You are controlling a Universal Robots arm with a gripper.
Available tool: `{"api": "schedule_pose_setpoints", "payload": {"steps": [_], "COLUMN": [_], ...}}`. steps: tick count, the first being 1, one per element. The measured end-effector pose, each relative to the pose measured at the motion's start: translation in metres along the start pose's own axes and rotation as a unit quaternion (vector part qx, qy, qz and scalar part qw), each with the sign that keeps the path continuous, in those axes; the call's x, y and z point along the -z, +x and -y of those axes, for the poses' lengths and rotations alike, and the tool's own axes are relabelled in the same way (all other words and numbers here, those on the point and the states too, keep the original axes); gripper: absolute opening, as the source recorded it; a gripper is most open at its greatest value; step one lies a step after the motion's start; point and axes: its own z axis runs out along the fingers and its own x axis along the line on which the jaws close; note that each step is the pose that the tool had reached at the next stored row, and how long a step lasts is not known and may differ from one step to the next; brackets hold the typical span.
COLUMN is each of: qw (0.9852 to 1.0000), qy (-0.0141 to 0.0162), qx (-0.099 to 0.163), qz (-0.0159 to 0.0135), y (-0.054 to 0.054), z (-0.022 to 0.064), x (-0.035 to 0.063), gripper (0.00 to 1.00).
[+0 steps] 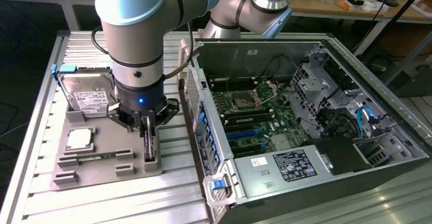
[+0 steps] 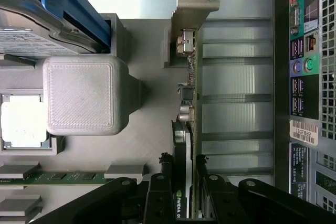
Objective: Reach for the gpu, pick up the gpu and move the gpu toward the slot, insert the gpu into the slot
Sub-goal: 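Pick up the gpu and move the gpu toward the slot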
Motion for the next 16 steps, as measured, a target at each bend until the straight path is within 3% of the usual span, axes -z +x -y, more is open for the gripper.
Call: {"api": "schedule_pose_setpoints", "payload": {"steps": [16], "qw": [1.0], "qy": [0.0], "qx": [0.0], "qz": [0.0], "y": [0.0], "z": [-0.0001], "x": [0.0033], "gripper": [0.27]}}
